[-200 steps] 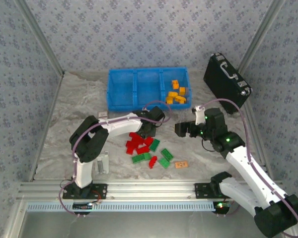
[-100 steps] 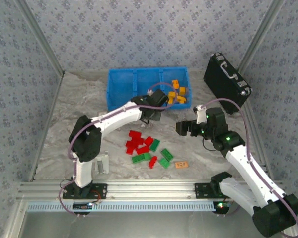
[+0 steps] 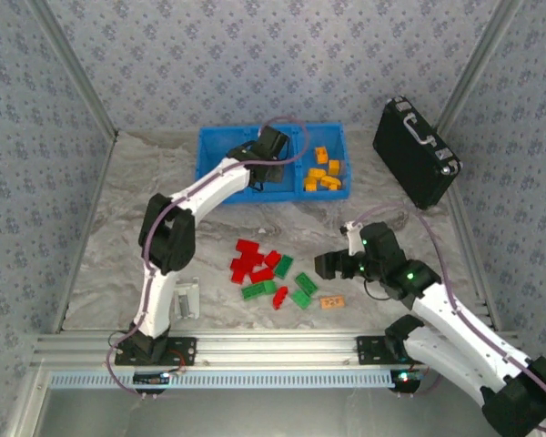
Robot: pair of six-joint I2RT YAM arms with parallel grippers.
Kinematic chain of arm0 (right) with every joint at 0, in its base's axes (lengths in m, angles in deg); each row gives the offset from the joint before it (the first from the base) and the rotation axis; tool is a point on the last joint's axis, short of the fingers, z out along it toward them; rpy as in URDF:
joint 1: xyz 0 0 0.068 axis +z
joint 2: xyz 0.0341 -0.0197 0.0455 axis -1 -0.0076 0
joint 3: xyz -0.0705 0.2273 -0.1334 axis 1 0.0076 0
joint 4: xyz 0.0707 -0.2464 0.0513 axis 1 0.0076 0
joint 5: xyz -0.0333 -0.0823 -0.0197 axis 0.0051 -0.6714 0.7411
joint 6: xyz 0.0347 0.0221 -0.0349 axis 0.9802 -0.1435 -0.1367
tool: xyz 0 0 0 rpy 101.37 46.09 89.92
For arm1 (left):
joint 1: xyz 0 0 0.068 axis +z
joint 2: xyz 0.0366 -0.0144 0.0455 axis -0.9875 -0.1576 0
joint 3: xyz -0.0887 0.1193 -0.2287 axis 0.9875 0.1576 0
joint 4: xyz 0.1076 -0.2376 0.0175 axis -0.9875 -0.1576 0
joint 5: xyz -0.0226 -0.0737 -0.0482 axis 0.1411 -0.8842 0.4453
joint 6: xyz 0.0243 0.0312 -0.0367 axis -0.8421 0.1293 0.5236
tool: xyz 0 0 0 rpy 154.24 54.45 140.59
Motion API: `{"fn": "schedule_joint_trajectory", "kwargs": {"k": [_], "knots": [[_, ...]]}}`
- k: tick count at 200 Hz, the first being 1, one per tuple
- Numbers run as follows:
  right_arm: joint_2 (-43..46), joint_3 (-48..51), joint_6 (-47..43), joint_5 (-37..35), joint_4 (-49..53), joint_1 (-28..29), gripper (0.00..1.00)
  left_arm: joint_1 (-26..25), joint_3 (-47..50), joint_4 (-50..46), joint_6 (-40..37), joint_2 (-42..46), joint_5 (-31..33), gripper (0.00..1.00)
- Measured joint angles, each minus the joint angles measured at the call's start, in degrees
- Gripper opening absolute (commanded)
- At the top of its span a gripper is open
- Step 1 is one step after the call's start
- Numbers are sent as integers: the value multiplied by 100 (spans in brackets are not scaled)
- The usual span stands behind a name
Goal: Sort the legos into containers by color
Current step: Place the lego in the container, then pick up the lego from the bottom-center of the table.
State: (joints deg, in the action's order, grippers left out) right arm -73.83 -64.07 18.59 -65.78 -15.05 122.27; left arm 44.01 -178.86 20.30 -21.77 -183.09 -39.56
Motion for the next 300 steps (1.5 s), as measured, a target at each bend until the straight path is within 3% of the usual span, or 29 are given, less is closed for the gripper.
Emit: {"fn": "schedule_joint_trajectory", "kwargs": {"k": [35,50,71,74,77,81,137,227,300], "knots": [[-136,223,103,-7,-50,411,92,33,-302,44,-149,-468,-162,47],[-245,308,107,-109,-98,660,92,50,-304,72,-168,-501,-216,55],[-376,481,107,-308,-190,898,92,74,-369,81,-210,-501,-264,73],[-391,509,107,-334,-203,914,92,83,-380,85,-240,-501,-271,80],[-402,540,107,-363,-221,929,92,83,-389,96,-214,-501,-271,95],[-422,581,109,-404,-240,942,91,83,-398,111,-273,-501,-273,100],[-861,693,127,-658,-531,1008,91,90,-413,197,-516,48,-343,100],[-2430,11,103,-1403,-625,1727,84,-144,1176,1016,-1687,3744,-275,100],[-3639,-514,236,-1480,-767,1770,73,-133,2527,1102,-1976,5027,42,100]]}}
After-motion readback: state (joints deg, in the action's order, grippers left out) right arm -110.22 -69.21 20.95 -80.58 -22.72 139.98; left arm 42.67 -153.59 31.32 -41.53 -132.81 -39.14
